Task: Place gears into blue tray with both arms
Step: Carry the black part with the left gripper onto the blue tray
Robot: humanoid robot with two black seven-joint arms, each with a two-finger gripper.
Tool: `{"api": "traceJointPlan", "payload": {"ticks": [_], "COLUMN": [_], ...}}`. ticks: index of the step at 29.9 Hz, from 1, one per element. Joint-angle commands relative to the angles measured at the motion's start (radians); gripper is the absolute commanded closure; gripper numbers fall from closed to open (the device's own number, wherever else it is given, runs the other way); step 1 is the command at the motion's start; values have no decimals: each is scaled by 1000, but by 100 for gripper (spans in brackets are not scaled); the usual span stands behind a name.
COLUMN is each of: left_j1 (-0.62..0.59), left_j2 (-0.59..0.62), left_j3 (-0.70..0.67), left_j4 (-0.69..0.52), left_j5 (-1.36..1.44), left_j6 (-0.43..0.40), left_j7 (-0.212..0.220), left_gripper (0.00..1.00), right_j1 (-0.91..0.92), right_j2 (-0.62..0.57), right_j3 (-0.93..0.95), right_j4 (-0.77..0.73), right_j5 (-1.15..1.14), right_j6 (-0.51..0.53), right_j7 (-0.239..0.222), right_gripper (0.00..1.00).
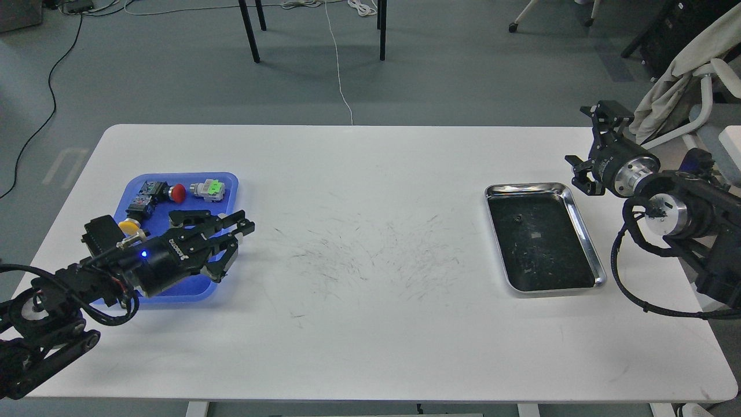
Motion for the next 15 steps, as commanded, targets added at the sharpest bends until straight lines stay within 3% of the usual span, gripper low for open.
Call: {"api": "traceJointPlan", "payload": {"ticks": [1,7,15], "left_j1": [-15,-34,-22], "left_j2": [3,4,-10], "left_j3": [-16,-1,30], "left_j4": [113,251,263], "left_j5": [-100,-135,-140], "left_j6": [-28,-36,-34], "left_j7": [0,0,0], "left_gripper": [92,92,91], "right_j1": [3,9,10], "right_j2": [6,6,6], "right_j3": [0,0,0], "right_j4": [2,5,7], "right_j5": [0,0,0], "right_j6": [-1,-1,-1], "right_j7": [3,3,3], "right_gripper": [3,3,3]}}
